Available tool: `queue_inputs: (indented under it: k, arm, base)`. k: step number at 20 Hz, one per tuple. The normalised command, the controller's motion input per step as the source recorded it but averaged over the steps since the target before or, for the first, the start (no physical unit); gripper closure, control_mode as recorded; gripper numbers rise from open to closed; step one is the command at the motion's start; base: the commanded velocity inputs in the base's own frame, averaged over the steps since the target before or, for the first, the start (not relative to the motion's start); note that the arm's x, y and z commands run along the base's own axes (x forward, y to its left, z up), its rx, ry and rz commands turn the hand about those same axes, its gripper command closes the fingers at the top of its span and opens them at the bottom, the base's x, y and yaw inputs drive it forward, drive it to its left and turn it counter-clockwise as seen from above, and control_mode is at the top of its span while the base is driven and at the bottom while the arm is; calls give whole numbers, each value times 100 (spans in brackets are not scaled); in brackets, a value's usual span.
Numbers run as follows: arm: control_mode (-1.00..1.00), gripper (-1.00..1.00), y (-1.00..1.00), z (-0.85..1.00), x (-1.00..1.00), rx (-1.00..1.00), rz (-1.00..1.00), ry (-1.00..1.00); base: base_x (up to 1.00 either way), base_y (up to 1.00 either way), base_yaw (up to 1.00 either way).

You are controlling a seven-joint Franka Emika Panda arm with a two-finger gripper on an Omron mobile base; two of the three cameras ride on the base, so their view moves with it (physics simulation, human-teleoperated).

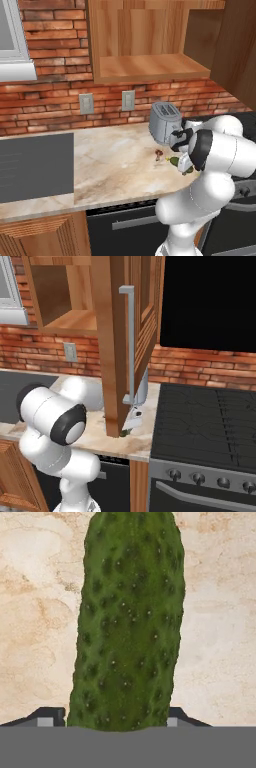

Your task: Pick the cucumber, mushroom from the counter and place them in the cabinet. Then close the cabinet.

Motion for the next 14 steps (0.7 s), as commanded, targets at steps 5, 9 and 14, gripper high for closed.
queue_inputs:
  k: [5,9,14]
  arm:
    - [-100,100,0,-65,7,1,11,-2]
    - [-100,100,0,-16,-10,0,5,1]
    - [-100,100,3,22,-37,0,12,-6]
  base:
    - [0,0,0]
    - [0,0,0]
    - [0,0,0]
